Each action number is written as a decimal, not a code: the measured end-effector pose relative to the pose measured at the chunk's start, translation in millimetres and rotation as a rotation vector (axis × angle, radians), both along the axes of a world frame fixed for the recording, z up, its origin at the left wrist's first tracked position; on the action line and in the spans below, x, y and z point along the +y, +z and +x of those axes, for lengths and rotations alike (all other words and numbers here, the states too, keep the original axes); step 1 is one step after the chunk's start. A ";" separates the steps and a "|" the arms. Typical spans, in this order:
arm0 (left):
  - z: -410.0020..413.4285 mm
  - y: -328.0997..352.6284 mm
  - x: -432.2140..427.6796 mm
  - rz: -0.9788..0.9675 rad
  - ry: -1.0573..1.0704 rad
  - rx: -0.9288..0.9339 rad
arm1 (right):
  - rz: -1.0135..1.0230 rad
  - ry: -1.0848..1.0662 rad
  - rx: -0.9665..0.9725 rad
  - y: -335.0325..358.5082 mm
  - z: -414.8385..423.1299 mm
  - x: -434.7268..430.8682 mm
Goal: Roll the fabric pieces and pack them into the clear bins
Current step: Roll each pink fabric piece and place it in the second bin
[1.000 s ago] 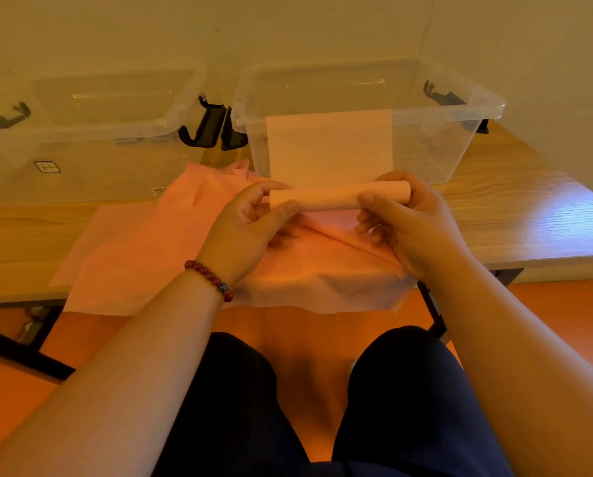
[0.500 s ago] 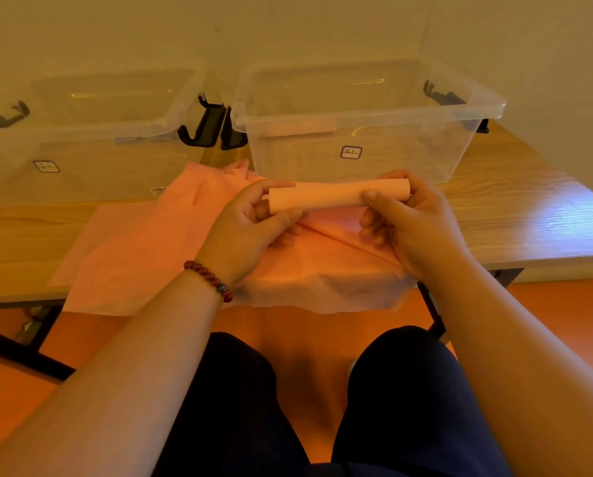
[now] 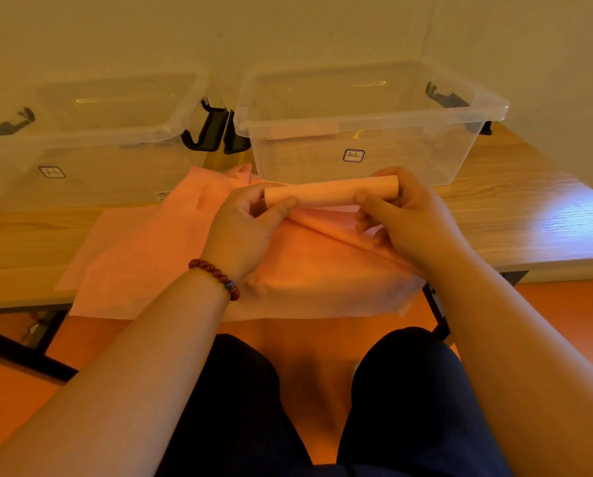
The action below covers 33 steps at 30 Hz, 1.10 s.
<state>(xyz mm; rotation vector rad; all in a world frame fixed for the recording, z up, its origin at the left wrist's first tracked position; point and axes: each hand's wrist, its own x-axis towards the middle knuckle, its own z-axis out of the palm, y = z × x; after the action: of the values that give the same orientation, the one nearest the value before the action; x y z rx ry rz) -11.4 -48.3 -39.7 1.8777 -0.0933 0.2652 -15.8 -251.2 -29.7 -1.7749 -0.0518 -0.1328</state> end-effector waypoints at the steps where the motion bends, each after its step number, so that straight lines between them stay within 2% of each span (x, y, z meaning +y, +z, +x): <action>1: 0.9 1.5 0.0 -0.012 -0.005 0.010 | -0.024 -0.002 0.000 1.0 1.7 -0.4; 6: 4.0 5.8 0.3 -0.094 -0.014 0.075 | -0.271 -0.032 -0.005 4.8 5.7 -4.2; 10: 7.8 7.8 4.5 -0.064 -0.005 0.075 | -0.381 -0.068 -0.082 4.9 9.4 -7.3; 12: 8.9 11.1 5.1 -0.021 -0.004 0.053 | -0.405 -0.085 -0.111 4.5 12.0 -7.9; 16: 11.2 15.9 5.0 0.192 0.031 0.004 | -0.442 -0.115 -0.160 6.4 15.4 -7.8; 19: 11.4 21.7 5.9 0.188 0.018 0.021 | -0.374 -0.116 -0.157 11.3 14.0 -8.3; 23: 9.7 30.8 6.4 0.025 -0.052 0.005 | -0.209 -0.099 -0.156 18.5 11.6 -6.9; 29: 13.7 38.8 7.6 -0.069 0.010 -0.015 | -0.088 -0.097 -0.180 34.1 7.3 0.2; 33: 12.2 41.5 6.9 -0.126 -0.005 0.009 | 0.022 -0.052 -0.114 36.1 11.6 0.4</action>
<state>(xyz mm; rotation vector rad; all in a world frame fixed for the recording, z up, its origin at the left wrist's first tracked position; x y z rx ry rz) 0.8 -41.4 1.8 1.7531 -0.0730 0.2536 -4.2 -250.8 6.4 -1.7465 -0.0861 -0.2711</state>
